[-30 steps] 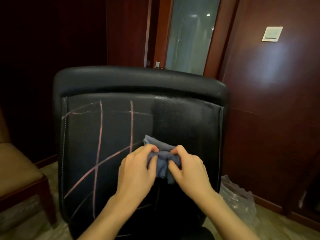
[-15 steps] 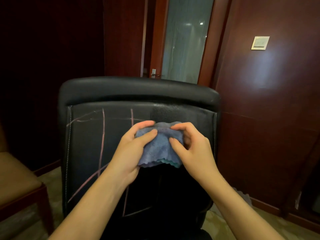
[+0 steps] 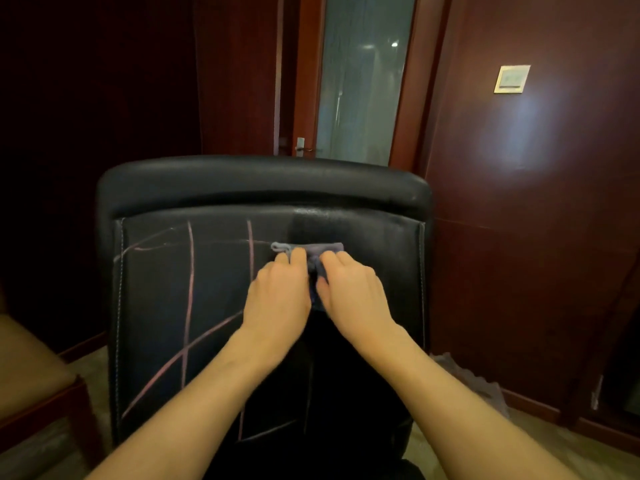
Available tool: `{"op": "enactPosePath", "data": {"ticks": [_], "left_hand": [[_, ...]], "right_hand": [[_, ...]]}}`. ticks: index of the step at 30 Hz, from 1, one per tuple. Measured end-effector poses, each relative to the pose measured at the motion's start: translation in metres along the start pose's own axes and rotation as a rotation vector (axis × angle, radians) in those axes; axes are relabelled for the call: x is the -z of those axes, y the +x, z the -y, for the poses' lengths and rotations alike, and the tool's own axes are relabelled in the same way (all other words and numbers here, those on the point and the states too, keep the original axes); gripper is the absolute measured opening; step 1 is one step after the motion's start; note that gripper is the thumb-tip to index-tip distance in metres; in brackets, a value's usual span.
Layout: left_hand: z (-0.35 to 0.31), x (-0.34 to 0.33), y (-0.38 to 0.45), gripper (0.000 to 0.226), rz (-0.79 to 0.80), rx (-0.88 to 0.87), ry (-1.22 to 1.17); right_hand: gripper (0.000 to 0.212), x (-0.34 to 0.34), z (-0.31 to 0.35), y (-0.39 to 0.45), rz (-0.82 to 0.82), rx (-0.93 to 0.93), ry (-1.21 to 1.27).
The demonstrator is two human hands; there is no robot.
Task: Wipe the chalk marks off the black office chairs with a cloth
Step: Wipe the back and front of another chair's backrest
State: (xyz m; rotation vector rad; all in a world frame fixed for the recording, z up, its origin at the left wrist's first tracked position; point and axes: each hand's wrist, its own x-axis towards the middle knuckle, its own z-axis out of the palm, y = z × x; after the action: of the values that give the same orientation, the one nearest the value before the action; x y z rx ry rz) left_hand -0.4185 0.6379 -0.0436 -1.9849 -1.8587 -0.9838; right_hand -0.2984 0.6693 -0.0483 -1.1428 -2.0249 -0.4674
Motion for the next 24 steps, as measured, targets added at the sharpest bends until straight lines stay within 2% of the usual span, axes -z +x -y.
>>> {"op": "enactPosePath", "data": {"ticks": [3, 5, 7, 9, 10, 11, 13, 15, 17, 20, 22, 24], "left_hand": [[0.006, -0.012, -0.028, 0.025, 0.059, -0.019, 0.078], [0.013, -0.025, -0.055, 0.026, 0.192, -0.024, 0.126], [0.019, -0.036, -0.084, 0.026, 0.363, -0.022, 0.102], [0.025, -0.043, -0.102, 0.022, 0.447, -0.012, -0.008], [0.028, -0.044, -0.105, 0.018, 0.429, -0.006, -0.077], [0.031, -0.043, -0.104, 0.014, 0.369, -0.003, -0.152], [0.034, -0.033, -0.089, 0.016, 0.205, -0.01, -0.263], [0.032, -0.013, -0.064, 0.028, 0.009, -0.053, -0.309], [0.025, 0.009, -0.036, 0.028, -0.095, -0.077, -0.282], [0.014, 0.021, -0.014, 0.018, -0.07, -0.043, -0.111], [0.011, 0.01, -0.024, 0.02, 0.041, -0.005, 0.003], [0.014, -0.012, -0.049, 0.019, 0.131, 0.015, 0.042]], "right_hand": [[0.007, -0.012, 0.004, -0.027, -0.01, 0.001, -0.037], [0.011, -0.024, 0.003, -0.061, 0.042, 0.02, -0.039], [0.013, -0.034, 0.004, -0.099, 0.178, 0.013, -0.038], [0.017, -0.033, 0.006, -0.118, 0.371, -0.049, -0.03], [0.019, -0.031, 0.005, -0.12, 0.429, -0.078, -0.021], [0.02, -0.027, 0.004, -0.116, 0.405, -0.084, 0.007], [0.017, -0.007, 0.006, -0.091, 0.261, -0.048, 0.027], [0.016, 0.013, 0.01, -0.057, 0.054, -0.02, 0.032], [0.017, 0.029, 0.016, -0.024, -0.017, -0.035, 0.04], [0.022, 0.031, 0.017, 0.003, 0.068, -0.09, -0.074], [0.02, 0.014, 0.016, -0.01, 0.142, -0.104, -0.129], [0.02, -0.011, 0.016, -0.044, 0.143, -0.102, -0.092]]}}
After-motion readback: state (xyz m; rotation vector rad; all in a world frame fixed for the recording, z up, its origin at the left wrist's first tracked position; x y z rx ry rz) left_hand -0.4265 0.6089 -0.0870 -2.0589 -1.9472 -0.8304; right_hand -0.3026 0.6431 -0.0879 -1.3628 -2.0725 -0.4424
